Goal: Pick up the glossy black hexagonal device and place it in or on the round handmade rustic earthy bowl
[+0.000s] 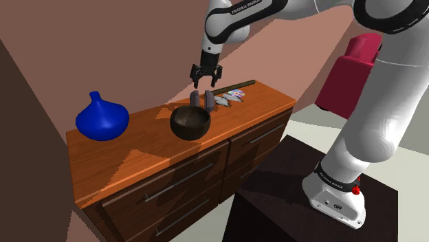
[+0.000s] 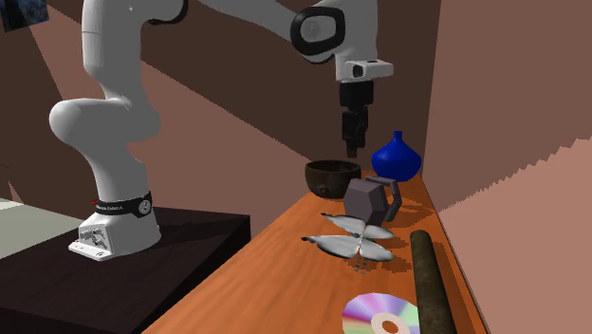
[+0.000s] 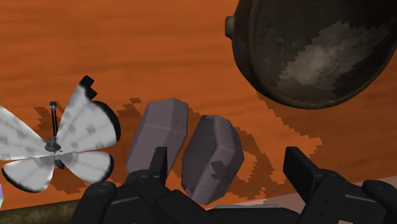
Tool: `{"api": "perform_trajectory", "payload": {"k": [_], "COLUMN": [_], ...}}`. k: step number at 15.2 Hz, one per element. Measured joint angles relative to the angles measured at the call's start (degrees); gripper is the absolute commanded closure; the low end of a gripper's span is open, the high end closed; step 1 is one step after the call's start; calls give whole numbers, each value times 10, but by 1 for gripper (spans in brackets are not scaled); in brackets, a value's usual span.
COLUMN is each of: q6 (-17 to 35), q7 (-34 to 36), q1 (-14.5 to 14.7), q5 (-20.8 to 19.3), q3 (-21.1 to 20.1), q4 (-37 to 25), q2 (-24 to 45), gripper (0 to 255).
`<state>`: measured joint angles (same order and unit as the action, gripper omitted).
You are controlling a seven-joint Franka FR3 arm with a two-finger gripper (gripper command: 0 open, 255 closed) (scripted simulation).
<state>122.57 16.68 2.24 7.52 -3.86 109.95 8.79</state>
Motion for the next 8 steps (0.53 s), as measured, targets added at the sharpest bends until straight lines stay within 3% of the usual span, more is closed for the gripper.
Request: {"api": "perform_trajectory", "payload": {"k": [4,8], "q6": [4,23], "q7": [15,18], "q1": [5,8], "q5": [-4,-5], "q3": [-1,-1], "q4": [-67,-74], "q2": [80,108], "gripper": [0,0]}}
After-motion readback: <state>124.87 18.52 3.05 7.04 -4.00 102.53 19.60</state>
